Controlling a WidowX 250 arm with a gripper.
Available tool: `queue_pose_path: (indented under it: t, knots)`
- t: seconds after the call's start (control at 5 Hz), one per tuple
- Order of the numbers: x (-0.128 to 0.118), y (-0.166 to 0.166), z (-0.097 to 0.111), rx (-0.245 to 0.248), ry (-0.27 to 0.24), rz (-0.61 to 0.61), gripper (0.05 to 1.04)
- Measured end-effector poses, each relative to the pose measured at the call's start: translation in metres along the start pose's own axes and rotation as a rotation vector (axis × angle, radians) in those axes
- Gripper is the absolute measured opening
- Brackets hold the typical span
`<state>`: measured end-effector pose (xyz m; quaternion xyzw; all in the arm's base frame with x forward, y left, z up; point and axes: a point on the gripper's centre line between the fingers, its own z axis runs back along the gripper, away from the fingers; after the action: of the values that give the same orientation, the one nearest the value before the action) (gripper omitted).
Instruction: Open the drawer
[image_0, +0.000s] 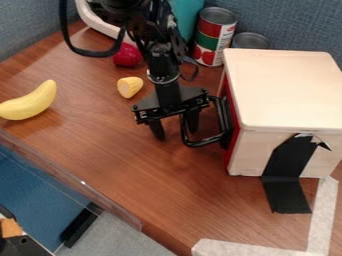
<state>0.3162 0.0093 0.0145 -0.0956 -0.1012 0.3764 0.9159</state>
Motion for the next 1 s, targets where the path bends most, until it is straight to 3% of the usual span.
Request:
queue_pose_path:
  t: [0.2,0.4,1.0]
  knots:
    - [-0.001,0.000,0.000,0.007,0.002,-0.042,0.375]
    - [-0.004,0.004,0.005,0.025,0.021,-0.100,0.177]
    - [0.016,0.045,0.037,0.008,0.034,-0.095,0.134]
